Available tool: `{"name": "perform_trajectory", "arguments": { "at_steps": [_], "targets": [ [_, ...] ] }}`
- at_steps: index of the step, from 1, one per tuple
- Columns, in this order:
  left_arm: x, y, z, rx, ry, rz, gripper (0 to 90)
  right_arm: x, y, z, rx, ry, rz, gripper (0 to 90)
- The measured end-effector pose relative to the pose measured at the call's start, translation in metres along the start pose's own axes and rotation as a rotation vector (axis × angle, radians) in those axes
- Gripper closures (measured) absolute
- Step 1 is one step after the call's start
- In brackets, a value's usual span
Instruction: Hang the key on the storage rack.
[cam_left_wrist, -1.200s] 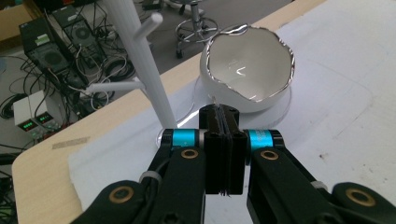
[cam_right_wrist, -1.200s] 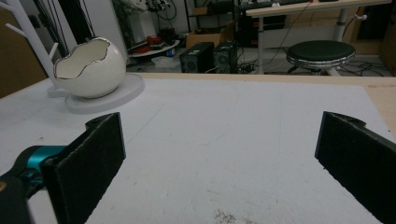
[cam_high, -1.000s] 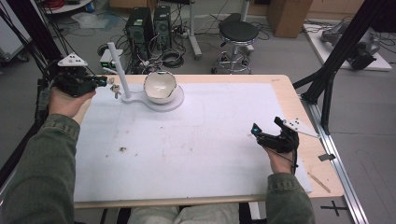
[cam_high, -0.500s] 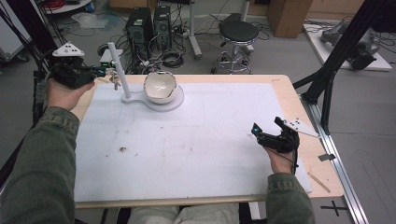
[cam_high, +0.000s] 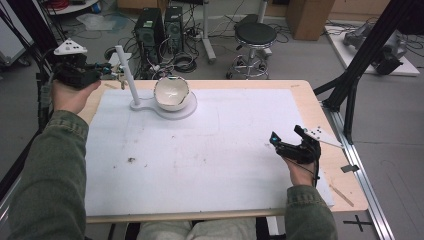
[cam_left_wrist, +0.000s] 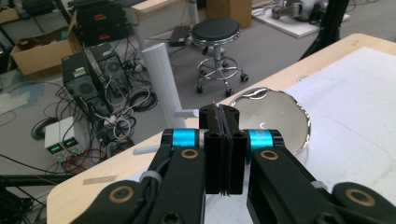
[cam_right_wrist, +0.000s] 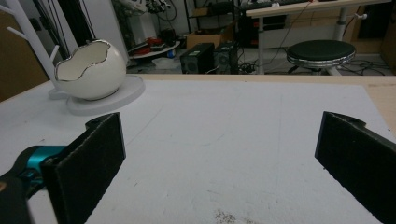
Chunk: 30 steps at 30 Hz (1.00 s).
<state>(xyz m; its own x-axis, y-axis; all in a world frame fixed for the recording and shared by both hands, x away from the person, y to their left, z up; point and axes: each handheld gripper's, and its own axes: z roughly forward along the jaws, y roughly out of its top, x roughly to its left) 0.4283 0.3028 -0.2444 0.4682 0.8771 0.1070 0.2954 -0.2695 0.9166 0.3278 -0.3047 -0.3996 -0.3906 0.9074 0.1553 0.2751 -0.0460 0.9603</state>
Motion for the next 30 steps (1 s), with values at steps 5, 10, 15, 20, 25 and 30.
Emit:
{"name": "perform_trajectory", "arguments": {
  "at_steps": [5,10,15,20,25,30],
  "targets": [
    [0.002,0.0,0.002,-0.025,0.018,-0.011,88.9,-0.001,0.0,0.0,-0.001,-0.003,0.0,0.6],
    [0.004,0.001,0.004,-0.033,0.016,-0.023,88.9,-0.001,0.0,0.0,-0.002,-0.003,0.0,0.6],
    [0.004,0.004,0.007,-0.04,0.012,-0.029,88.8,0.0,0.0,0.0,0.001,-0.002,0.004,0.6],
    [0.003,0.005,0.013,-0.039,0.016,-0.033,88.8,0.0,0.0,-0.001,0.0,-0.003,0.002,0.6],
    [0.001,0.006,0.017,-0.038,0.021,-0.027,88.8,-0.001,0.0,0.0,0.003,-0.002,0.011,0.6],
    [-0.001,0.008,0.02,-0.027,0.035,-0.026,88.9,-0.001,0.0,0.0,0.001,-0.003,0.008,0.6]
  ]
}}
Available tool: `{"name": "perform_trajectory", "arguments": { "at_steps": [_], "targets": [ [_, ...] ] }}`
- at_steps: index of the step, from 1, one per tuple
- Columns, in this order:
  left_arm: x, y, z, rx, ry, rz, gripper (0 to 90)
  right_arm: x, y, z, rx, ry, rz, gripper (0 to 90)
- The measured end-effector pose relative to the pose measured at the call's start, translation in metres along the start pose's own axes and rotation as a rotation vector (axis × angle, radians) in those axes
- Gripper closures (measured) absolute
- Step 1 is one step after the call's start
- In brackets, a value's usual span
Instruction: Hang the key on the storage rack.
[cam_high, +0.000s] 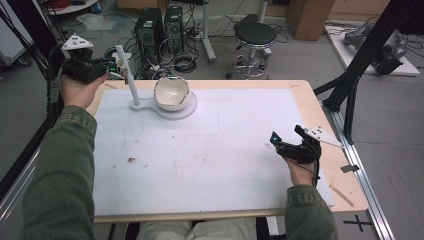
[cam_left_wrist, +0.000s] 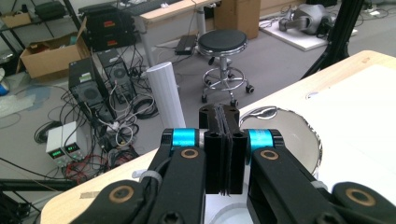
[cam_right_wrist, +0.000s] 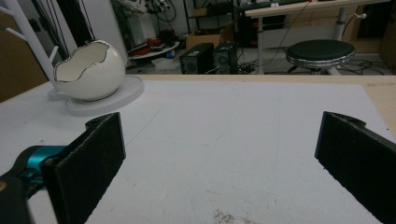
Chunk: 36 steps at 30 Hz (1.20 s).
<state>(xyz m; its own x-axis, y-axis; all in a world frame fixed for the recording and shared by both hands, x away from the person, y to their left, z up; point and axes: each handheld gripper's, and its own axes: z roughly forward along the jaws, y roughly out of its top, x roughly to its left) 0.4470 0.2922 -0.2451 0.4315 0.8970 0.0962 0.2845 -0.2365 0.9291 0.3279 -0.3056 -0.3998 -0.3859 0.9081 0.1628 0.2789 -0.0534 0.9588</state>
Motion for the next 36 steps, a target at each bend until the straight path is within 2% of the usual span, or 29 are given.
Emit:
{"name": "perform_trajectory", "arguments": {
  "at_steps": [7,11,17,19,31,36],
  "targets": [
    [0.002,-0.001,0.006,0.016,0.024,-0.004,88.8,0.0,0.0,0.0,0.001,0.001,0.0,0.6],
    [0.005,-0.002,0.01,0.005,0.029,-0.033,88.8,0.0,0.0,0.0,0.001,0.003,-0.004,0.6],
    [0.008,-0.005,0.017,0.008,0.041,-0.05,88.8,-0.001,0.0,0.0,-0.001,0.001,-0.007,0.6],
    [0.01,-0.006,0.018,-0.001,0.032,-0.063,88.8,0.0,0.0,0.0,0.001,0.003,-0.005,0.6],
    [0.012,-0.01,0.025,0.036,0.058,-0.043,88.8,0.0,0.0,0.001,0.005,0.005,-0.012,0.6],
    [0.014,-0.012,0.028,0.057,0.058,-0.06,88.7,0.0,0.0,0.001,0.006,0.005,-0.013,0.6]
  ]
}}
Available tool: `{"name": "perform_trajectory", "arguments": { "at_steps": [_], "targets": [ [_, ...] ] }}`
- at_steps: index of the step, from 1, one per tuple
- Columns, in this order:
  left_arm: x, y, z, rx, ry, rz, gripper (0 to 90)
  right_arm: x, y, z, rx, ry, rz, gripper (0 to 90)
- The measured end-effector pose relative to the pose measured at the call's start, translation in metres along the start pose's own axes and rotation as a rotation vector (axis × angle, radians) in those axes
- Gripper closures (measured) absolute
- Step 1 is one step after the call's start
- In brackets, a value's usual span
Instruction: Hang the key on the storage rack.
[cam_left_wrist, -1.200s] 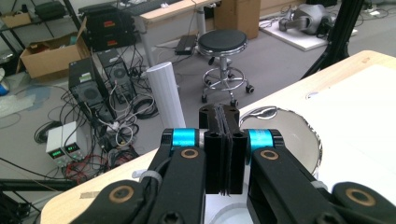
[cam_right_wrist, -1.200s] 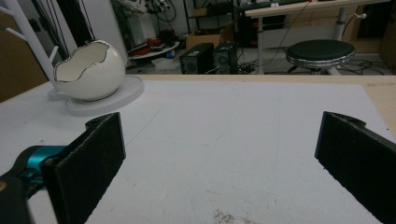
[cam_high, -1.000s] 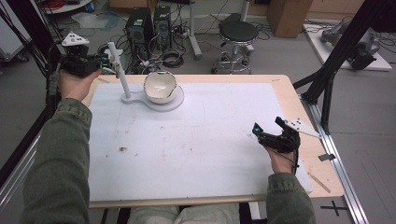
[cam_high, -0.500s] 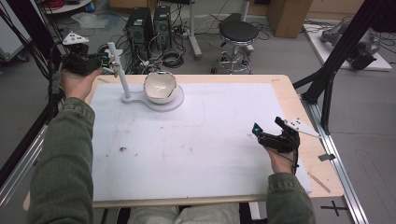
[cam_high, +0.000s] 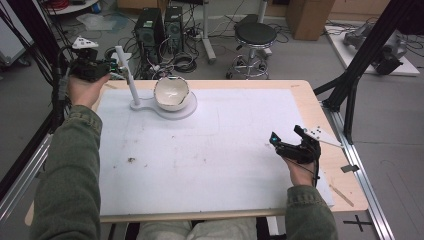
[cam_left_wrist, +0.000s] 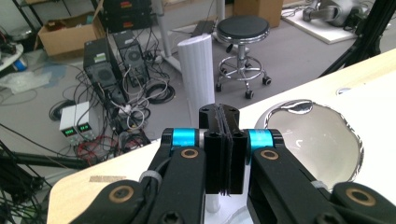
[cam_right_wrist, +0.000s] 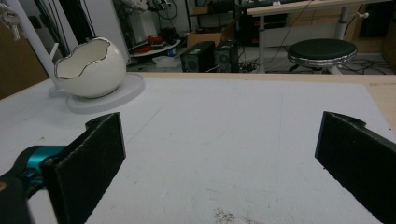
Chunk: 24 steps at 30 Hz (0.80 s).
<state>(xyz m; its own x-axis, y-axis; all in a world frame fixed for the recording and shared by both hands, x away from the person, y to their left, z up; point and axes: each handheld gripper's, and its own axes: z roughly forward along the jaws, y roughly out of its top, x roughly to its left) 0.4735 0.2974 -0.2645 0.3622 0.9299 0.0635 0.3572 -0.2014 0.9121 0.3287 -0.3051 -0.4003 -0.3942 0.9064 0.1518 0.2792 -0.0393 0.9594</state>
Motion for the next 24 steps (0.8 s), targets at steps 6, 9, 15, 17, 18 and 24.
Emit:
{"name": "perform_trajectory", "arguments": {
  "at_steps": [6,9,15,17,18,24],
  "targets": [
    [-0.0011,-0.0002,-0.0003,0.009,0.005,-0.01,87.7,0.0004,-0.0001,0.0002,0.001,-0.001,0.001,0.6],
    [-0.002,0.001,-0.0018,0.003,0.0,-0.005,83.3,0.0007,0.0,0.0001,0.0,-0.003,0.0,0.6],
    [-0.0021,0.0019,-0.0037,-0.009,-0.02,-0.047,67.3,0.0005,0.0,-0.0004,0.0,-0.001,0.003,0.6],
    [-0.0013,0.0026,-0.0052,-0.016,-0.025,-0.065,58.0,0.0004,0.0,-0.0005,0.0,-0.001,0.001,0.6],
    [-0.0012,0.0028,-0.0058,-0.016,-0.025,-0.072,58.0,0.0004,0.0,-0.0005,0.0,-0.001,0.001,0.6],
    [-0.0044,0.0036,-0.0069,-0.003,0.014,-0.048,26.2,0.0002,0.0001,-0.0006,-0.003,-0.003,-0.002,0.6]
  ]
}}
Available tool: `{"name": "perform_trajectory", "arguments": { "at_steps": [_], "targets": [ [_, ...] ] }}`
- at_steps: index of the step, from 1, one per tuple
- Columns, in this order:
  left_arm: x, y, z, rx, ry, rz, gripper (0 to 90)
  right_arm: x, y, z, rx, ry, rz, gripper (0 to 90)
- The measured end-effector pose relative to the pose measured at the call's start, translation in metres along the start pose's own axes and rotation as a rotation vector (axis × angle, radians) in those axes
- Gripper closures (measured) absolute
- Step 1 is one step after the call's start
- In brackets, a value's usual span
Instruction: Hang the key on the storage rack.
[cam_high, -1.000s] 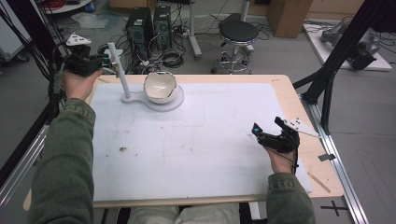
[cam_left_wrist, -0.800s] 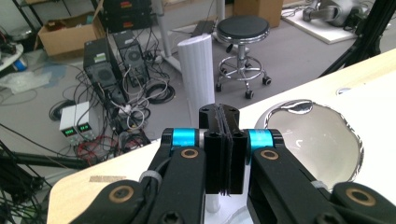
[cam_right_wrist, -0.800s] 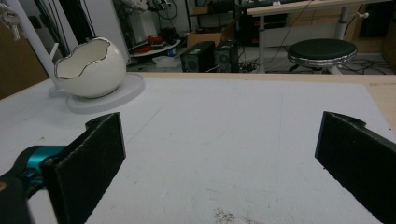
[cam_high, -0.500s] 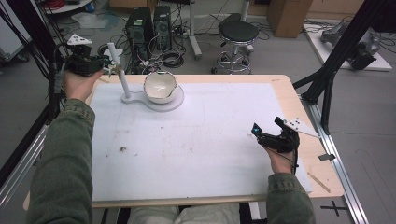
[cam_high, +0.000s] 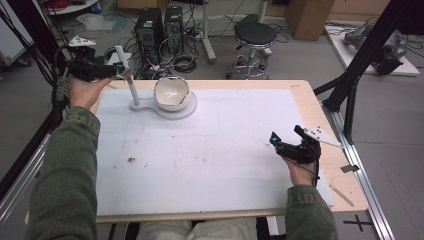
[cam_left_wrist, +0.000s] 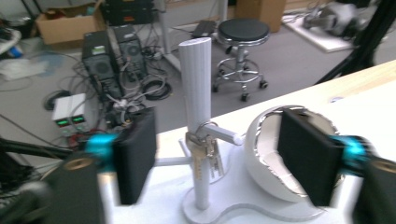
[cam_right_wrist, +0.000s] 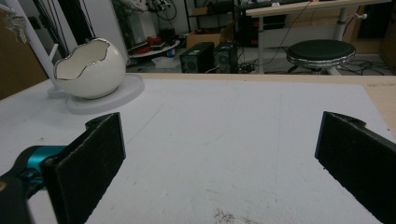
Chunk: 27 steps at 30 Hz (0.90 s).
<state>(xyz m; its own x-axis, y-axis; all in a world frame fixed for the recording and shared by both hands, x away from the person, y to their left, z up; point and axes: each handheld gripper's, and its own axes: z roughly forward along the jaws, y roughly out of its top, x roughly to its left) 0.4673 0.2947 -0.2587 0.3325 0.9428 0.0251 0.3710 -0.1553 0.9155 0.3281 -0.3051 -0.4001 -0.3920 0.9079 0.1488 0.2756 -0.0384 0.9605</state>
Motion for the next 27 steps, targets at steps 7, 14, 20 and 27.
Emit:
{"name": "perform_trajectory", "arguments": {
  "at_steps": [7,14,20,27],
  "targets": [
    [0.0,0.0,-0.004,-0.006,-0.004,-0.022,12.5,0.001,0.0,0.0,0.002,0.0,0.004,0.6],
    [0.0,-0.005,-0.01,-0.011,0.005,-0.036,6.5,0.001,0.0,0.0,-0.001,0.0,0.004,0.6],
    [-0.002,-0.012,-0.017,-0.027,0.002,-0.042,5.9,0.001,0.0,-0.001,-0.004,-0.003,0.003,0.6],
    [-0.003,-0.022,-0.021,-0.042,-0.009,-0.043,4.2,0.002,0.0,-0.001,0.0,-0.003,0.009,0.6]
  ]
}}
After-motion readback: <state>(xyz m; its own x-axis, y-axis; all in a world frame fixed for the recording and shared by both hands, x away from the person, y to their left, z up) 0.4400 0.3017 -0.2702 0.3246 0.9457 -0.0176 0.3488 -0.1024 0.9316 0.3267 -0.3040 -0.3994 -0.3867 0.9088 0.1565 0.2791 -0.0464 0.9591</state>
